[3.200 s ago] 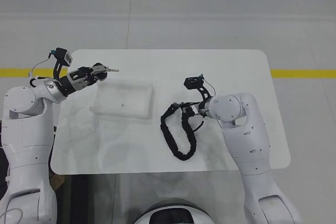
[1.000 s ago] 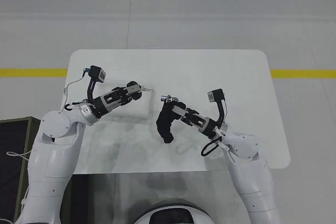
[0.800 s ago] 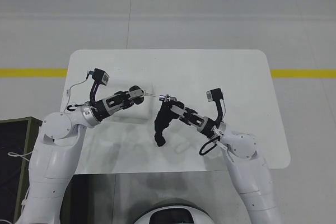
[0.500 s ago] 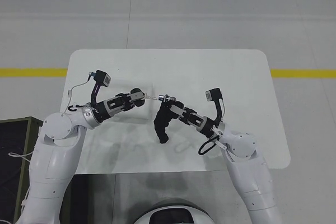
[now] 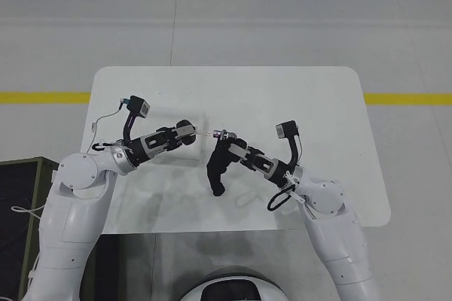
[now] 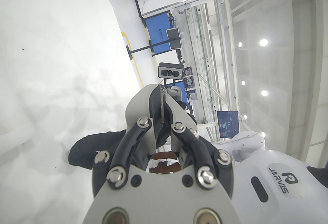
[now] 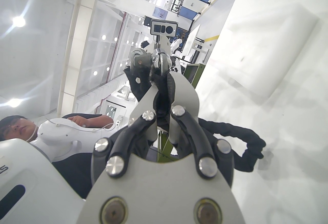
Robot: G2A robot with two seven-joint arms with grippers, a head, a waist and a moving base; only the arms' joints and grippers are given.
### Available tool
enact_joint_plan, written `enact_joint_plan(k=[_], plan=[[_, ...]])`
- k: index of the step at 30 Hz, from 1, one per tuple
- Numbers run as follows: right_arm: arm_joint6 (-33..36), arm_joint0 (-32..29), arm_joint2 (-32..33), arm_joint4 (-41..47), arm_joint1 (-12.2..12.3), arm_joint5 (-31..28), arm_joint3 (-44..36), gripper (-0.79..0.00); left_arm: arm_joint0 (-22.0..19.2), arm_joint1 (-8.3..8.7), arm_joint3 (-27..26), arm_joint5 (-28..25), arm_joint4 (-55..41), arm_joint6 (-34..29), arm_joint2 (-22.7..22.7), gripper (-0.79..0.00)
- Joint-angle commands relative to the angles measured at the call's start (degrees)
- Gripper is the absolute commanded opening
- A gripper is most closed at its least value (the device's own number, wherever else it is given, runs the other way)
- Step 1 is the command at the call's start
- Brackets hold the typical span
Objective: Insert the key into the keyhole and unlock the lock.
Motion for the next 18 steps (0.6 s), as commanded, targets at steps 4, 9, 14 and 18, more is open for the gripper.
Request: enact_joint_plan(k=[4,9,14,18], plan=[[0.16,-0.02,-0.39,0.13,0.35,0.44,-0.59,-0.785,-0.04,0.05,-0.22,-0.24,0.20,0.08,0.18,-0.785],[0.00,0.34,-0.69,-0.10,0.68,1.03,-0.85,-0.785,-0.25,0.08,-0.49,-0.21,0.50,0.27,0.56,-0.785],[-0.34,0.36,-0.88,-0.01,0.99,1.36,-1.11,-0.785,-0.54,0.06,-0.52,-0.34,0.34,0.32,1.06,-0.785],[-0.49,0.45,-1.01,0.03,1.24,1.53,-1.14,-0.785,-0.78,0.15,-0.66,-0.72,1.37,-0.09,1.17,-0.785]])
